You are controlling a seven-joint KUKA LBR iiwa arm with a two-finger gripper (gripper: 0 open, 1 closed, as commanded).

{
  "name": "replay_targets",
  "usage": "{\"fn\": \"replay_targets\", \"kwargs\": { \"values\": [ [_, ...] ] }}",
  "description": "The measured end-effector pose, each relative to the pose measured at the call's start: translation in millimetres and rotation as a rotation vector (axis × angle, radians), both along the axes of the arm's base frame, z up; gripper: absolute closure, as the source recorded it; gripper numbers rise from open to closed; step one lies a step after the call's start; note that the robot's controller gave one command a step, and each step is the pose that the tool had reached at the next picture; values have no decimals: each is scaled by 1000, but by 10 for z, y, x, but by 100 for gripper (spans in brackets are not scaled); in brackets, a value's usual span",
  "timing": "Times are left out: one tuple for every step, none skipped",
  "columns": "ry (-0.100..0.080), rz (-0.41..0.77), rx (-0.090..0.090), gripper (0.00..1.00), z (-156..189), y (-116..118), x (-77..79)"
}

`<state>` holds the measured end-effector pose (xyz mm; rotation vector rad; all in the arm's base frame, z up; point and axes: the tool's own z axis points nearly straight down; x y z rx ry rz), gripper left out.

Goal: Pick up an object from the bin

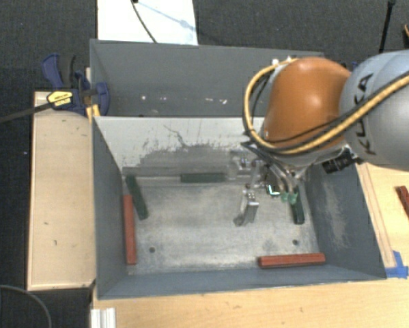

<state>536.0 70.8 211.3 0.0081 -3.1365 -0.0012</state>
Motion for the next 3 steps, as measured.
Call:
{"fn": "replay_targets", "kwargs": {
  "values": [
    [3,1,-2,0,-518,-540,-580],
    [-10,228,-3,0,-575,-1474,-421],
    [-25,258,-2,0,-1402,-1301,-530]
  ]
}}
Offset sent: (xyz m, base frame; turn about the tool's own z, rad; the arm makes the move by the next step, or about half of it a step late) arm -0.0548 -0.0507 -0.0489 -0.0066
